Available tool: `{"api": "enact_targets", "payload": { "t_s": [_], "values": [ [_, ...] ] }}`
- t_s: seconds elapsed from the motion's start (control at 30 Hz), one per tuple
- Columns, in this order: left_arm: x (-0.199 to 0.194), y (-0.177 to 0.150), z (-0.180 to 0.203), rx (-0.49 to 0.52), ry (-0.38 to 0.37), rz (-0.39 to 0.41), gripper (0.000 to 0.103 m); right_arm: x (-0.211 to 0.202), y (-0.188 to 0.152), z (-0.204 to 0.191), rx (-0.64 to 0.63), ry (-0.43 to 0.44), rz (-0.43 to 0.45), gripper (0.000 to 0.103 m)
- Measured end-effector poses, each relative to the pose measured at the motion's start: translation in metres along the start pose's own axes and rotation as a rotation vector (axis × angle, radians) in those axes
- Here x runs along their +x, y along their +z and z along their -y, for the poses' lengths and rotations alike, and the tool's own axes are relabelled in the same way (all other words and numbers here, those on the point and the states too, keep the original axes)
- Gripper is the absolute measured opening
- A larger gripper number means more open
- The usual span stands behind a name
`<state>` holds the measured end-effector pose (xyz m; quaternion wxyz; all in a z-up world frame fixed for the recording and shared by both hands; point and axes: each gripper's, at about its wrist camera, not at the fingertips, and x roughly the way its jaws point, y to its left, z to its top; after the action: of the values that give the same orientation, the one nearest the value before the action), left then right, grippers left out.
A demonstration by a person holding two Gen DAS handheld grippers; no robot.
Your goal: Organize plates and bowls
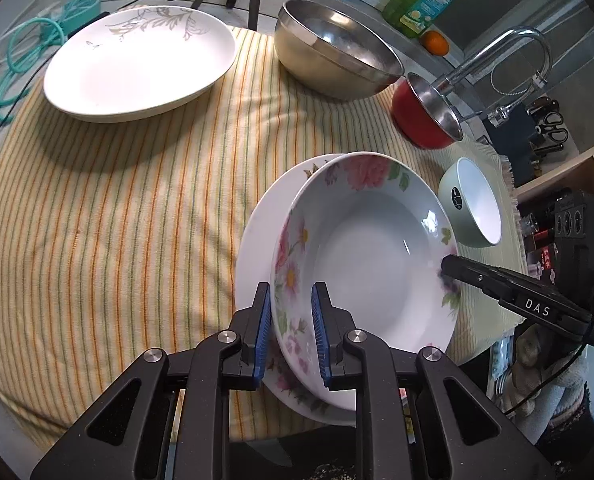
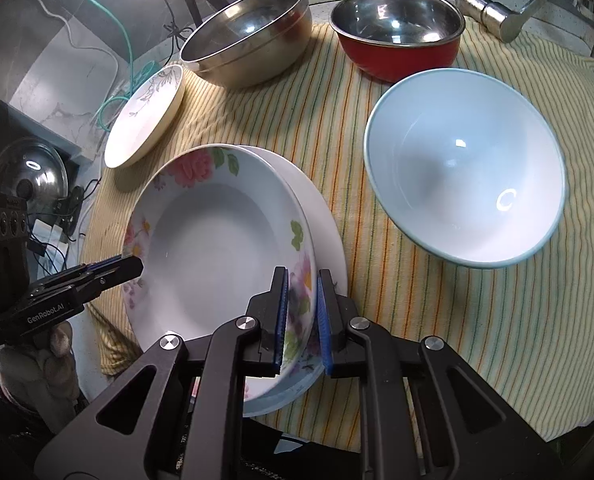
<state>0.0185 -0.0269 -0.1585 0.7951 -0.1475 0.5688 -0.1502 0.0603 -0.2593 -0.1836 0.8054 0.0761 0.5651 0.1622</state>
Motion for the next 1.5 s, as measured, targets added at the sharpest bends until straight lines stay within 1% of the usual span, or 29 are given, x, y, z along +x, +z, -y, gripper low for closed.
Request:
{"api": "enact_targets", "payload": {
  "t_s": [0.07, 0.3, 0.6, 0.7, 0.77, 0.83, 0.9, 1.23, 1.33, 1.4, 1.47, 1.5],
  "values": [
    [0.0, 0.0, 0.002, 0.008, 0.01, -0.001, 0.018, 0.0, 0.0, -0.002, -0.009, -0.009, 0.0, 0.016],
    [0.001, -0.002, 0.008, 0.05, 0.055, -0.001, 0.018, 0.0, -0.002, -0.009, -0.062, -0.063, 0.001, 0.016],
    [0.001, -0.003, 0.015, 0.094, 0.096, 0.0, 0.018, 0.0, -0.003, -0.016, -0.1, -0.11, -0.001, 0.017],
    [0.002, -0.003, 0.015, 0.099, 0.1, -0.001, 0.018, 0.0, -0.005, -0.019, -0.12, -0.131, 0.0, 0.019],
    [0.002, -0.003, 0.017, 0.104, 0.104, 0.0, 0.018, 0.0, -0.006, -0.022, -0.135, -0.14, 0.001, 0.025],
    [0.003, -0.004, 0.017, 0.108, 0.109, 0.002, 0.018, 0.001, -0.006, -0.026, -0.149, -0.153, 0.004, 0.028],
    [0.003, -0.004, 0.019, 0.117, 0.117, 0.004, 0.018, 0.001, -0.006, -0.027, -0.157, -0.163, 0.007, 0.028],
    [0.003, -0.006, 0.018, 0.109, 0.111, 0.019, 0.018, 0.0, -0.007, -0.028, -0.16, -0.171, 0.019, 0.029],
    [0.002, -0.006, 0.018, 0.11, 0.111, 0.025, 0.018, -0.002, -0.007, -0.028, -0.158, -0.167, 0.026, 0.03],
    [0.002, -0.006, 0.017, 0.111, 0.108, 0.026, 0.018, -0.004, -0.007, -0.029, -0.159, -0.168, 0.034, 0.035],
    [0.001, -0.006, 0.016, 0.111, 0.104, 0.028, 0.018, -0.008, -0.007, -0.03, -0.156, -0.168, 0.049, 0.052],
    [0.0, -0.006, 0.016, 0.11, 0.101, 0.03, 0.018, -0.009, -0.007, -0.032, -0.156, -0.168, 0.055, 0.054]
  ]
}}
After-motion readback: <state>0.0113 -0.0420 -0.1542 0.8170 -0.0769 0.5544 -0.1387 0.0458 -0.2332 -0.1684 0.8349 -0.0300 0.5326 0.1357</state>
